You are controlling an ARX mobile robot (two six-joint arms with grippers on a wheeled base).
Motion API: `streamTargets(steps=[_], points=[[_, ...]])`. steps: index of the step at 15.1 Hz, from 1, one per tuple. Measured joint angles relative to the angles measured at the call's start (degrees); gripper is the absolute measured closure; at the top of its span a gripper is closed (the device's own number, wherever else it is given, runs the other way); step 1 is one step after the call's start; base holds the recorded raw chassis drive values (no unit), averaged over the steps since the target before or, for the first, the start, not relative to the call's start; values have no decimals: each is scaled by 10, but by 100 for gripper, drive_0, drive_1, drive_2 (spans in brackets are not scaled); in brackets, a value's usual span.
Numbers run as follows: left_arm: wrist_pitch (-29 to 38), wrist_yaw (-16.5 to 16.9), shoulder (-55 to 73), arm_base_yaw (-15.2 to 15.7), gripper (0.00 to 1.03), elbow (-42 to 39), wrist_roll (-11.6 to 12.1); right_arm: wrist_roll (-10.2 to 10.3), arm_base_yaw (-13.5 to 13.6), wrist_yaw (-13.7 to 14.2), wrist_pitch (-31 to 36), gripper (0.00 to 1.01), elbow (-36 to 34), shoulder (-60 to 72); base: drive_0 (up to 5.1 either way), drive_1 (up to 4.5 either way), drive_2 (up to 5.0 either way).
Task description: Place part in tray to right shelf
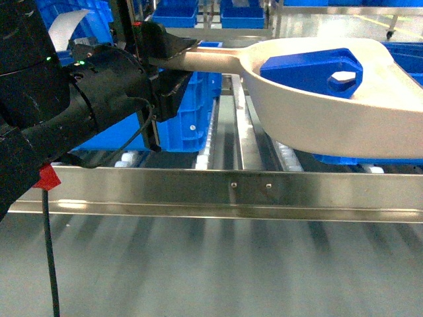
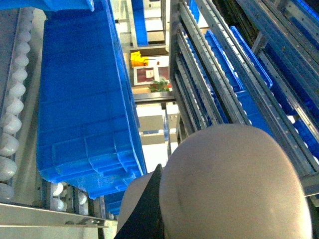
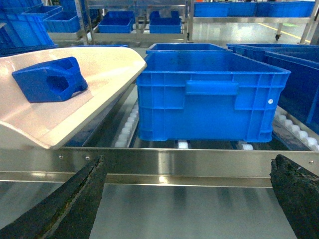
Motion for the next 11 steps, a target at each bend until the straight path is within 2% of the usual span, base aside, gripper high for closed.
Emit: streamTargets(steps=[11], points=[[0,0,0,0,86,0,0,0,0,0,0,3,0,0,0,0,0]])
